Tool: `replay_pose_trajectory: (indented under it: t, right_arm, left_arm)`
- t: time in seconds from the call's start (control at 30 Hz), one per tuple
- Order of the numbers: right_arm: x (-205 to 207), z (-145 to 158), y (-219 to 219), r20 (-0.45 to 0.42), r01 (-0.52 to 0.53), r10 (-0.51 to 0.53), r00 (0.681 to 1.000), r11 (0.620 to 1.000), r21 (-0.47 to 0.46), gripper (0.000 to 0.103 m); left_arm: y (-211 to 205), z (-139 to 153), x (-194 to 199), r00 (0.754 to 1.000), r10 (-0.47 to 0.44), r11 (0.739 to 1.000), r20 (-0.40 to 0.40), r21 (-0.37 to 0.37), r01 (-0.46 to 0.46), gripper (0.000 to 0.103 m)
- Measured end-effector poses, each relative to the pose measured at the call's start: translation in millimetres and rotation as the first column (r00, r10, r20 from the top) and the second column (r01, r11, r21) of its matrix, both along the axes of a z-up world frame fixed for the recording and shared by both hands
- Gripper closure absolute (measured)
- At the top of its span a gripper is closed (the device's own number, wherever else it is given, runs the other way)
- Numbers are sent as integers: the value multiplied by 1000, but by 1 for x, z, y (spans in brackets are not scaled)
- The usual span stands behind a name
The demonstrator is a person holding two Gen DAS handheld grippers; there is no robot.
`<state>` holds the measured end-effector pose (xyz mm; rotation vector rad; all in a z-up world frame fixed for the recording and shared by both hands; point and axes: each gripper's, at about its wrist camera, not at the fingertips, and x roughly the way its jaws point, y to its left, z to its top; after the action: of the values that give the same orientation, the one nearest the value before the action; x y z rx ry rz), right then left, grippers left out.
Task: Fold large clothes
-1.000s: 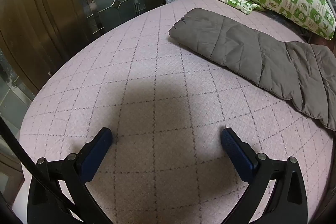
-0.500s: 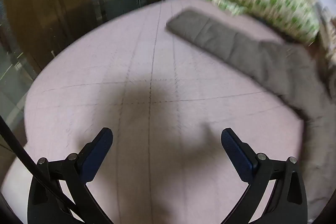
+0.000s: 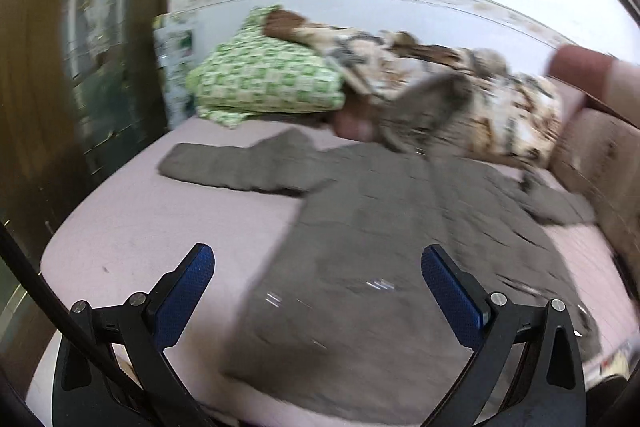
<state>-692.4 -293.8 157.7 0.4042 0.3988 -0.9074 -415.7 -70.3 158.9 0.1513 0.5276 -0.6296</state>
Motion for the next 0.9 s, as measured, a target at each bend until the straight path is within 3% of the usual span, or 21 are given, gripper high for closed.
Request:
replay_pose_trajectory:
  t: [0.13,0.23,0.33,0.6,0.9]
  right_arm:
    - [26,-26,62,8,-89,89,996,995,37,1]
    - [43,-41,84,-83,-128,129,988,992,19,1]
    - [51,-52,88,-152,-139,140,978,990,20,1]
    - [70,-66,102,-229,-191,189,955,981,14,1]
    - [79,-70,107,-252,-207,201,947,978,4,1]
  left_arm:
    - [-11,-19,-49,998,-61,997,31,53,59,0]
    - [-11,-27,-57,994,-54,992,100,115,43,0]
    - [-12,-33,-51,996,-40,992,85,122,30,0]
    - [-17,-47,-53,995,-73,985,68,161,61,0]
    - [-17,-56,-42,998,-62,984,21,167,58,0]
